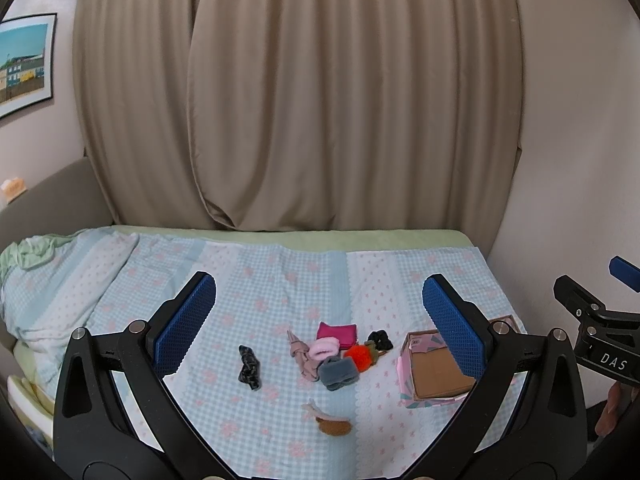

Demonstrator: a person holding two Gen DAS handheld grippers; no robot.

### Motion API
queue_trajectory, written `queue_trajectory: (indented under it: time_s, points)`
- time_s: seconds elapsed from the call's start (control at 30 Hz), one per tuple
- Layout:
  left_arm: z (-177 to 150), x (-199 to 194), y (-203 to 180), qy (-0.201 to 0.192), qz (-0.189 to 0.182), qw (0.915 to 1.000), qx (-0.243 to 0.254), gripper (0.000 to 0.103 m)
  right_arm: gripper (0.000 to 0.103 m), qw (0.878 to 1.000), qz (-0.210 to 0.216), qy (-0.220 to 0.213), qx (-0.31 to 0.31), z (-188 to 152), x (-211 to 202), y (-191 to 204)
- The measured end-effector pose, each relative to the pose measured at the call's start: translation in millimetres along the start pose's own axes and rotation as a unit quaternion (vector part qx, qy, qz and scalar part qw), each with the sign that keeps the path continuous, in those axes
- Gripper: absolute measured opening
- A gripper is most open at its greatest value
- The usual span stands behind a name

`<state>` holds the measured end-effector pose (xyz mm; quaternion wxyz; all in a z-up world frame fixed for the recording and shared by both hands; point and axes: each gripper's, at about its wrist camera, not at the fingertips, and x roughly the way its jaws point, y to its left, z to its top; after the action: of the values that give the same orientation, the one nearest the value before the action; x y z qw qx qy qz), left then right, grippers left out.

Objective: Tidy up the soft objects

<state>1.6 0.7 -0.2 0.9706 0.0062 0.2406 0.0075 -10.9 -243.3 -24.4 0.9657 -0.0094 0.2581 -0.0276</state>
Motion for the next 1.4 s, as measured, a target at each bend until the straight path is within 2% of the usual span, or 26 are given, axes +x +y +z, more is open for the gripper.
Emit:
queue_trajectory:
  time_s: [1.4]
  points:
    - [2, 0, 0, -0.004, -0.008, 0.9999, -0.007, 0.103, 0.103, 1.0, -0.003, -0.012, 0.003, -13, 3, 3]
